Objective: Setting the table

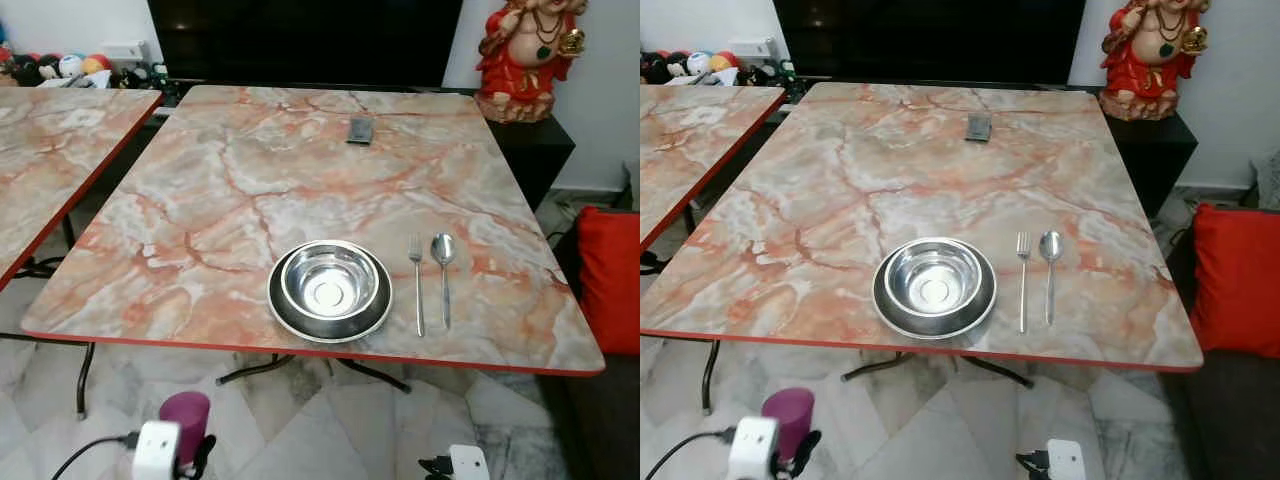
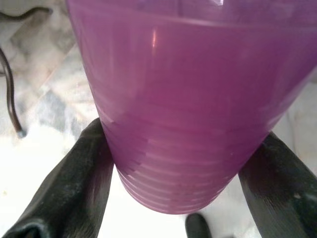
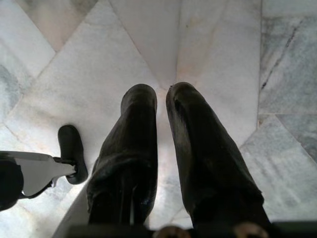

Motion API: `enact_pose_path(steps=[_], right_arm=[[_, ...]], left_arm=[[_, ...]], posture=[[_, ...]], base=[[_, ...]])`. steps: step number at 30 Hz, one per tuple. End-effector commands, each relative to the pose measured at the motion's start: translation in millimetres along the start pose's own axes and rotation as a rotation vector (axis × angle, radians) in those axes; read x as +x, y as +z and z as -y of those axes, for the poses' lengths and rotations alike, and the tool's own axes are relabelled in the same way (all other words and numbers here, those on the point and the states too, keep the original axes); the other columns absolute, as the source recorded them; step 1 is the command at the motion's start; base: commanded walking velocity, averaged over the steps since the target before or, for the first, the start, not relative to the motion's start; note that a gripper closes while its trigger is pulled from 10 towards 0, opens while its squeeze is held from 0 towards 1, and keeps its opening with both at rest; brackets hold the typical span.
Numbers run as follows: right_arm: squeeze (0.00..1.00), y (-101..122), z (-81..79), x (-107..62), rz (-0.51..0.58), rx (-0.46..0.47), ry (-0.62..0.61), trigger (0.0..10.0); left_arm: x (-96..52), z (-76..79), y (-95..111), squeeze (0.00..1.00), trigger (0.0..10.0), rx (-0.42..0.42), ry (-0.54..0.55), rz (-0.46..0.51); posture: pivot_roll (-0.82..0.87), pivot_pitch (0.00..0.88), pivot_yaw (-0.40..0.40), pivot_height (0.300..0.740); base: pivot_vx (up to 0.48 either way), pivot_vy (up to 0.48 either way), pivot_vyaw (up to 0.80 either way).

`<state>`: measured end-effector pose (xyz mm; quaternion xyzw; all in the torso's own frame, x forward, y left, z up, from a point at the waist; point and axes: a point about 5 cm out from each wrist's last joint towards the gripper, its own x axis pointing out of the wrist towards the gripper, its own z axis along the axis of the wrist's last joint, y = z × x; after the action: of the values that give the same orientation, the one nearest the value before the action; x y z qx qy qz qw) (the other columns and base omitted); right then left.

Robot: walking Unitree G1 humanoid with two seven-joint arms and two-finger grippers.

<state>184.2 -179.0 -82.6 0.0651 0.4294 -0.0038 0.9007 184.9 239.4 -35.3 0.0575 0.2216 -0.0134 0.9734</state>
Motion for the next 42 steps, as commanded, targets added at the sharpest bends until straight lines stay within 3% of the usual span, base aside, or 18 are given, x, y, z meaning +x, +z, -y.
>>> enact_pose_path(steps=[1, 3, 7, 8, 9, 12, 16, 22, 25, 28, 34, 42], right_arm=[[0.00, -4.1, -0.3, -0.6, -0.020, -0.003, 0.003, 10.0], [0.00, -3.9, 0.5, -0.7, -0.021, -0.007, 0.003, 10.0], [0.00, -3.4, 1.9, -0.9, -0.022, -0.012, 0.003, 10.0], [0.00, -2.9, 2.6, -0.8, -0.023, -0.016, 0.005, 10.0], [0.00, -2.7, 2.9, -0.8, -0.023, -0.018, 0.005, 10.0], [0.00, -2.2, 3.3, -0.8, -0.023, -0.019, 0.007, 10.0], [0.00, -1.5, 3.9, -0.8, -0.021, -0.023, 0.007, 10.0], [0.00, -0.7, 3.8, -0.6, -0.014, -0.015, -0.001, 10.0], [0.00, -0.9, 3.3, -0.5, -0.013, -0.006, -0.007, 10.0], [0.00, -1.4, 3.1, -0.7, -0.007, 0.012, -0.016, 10.0], [0.00, -2.8, 3.8, -0.8, -0.015, 0.025, -0.033, 10.0], [0.00, -2.8, 3.5, -0.7, -0.020, 0.022, -0.028, 10.0]], left_arm=[[-4.1, -1.3, 3.4, 0.00, 10.0, -0.002, 0.000, 0.037], [-18.2, -2.7, 10.6, 0.00, 10.0, 0.012, 0.008, 0.108], [-30.3, -3.1, 28.6, 0.00, 10.0, 0.041, 0.015, 0.200], [-34.5, -5.9, 50.5, 0.00, 10.0, 0.055, 0.038, 0.282], [-36.1, -6.5, 58.0, 0.00, 10.0, 0.058, 0.044, 0.308], [-36.8, -8.8, 80.6, 0.00, 10.0, 0.067, 0.060, 0.382], [-36.6, -9.0, 128.5, 0.00, 10.0, 0.077, 0.065, 0.522], [-23.7, -0.6, 177.7, 0.00, 10.0, 0.088, 0.015, 0.630], [-11.5, 10.2, 185.6, 0.00, 10.0, 0.077, -0.065, 0.617], [-6.1, 10.3, 192.8, 0.00, 10.0, 0.067, -0.057, 0.623], [-4.2, 11.2, 203.5, 0.00, 10.0, 0.031, -0.044, 0.632], [-4.6, 16.4, 199.3, 0.00, 10.0, 0.016, -0.055, 0.614]], posture=[[0.01, 0.107, -0.016, 0.740], [0.02, 0.108, -0.019, 0.740], [0.03, 0.111, -0.023, 0.740], [0.03, 0.111, -0.026, 0.740], [0.03, 0.111, -0.027, 0.740], [0.03, 0.110, -0.029, 0.740], [0.03, 0.110, -0.031, 0.740], [0.03, 0.110, -0.032, 0.740], [0.02, 0.111, -0.028, 0.740], [0.01, 0.114, -0.023, 0.740], [0.02, 0.116, -0.025, 0.740], [0.02, 0.117, -0.027, 0.740]], base=[[0.000, 0.000, 0.00], [0.000, 0.000, 0.00], [0.000, 0.000, 0.00], [0.000, 0.000, 0.00], [0.000, 0.000, 0.00], [0.000, 0.000, 0.00], [0.000, 0.000, 0.00], [0.000, 0.000, 0.00], [0.000, 0.000, 0.00], [0.000, 0.000, 0.00], [0.000, 0.000, -0.18], [0.000, 0.000, -0.79]])
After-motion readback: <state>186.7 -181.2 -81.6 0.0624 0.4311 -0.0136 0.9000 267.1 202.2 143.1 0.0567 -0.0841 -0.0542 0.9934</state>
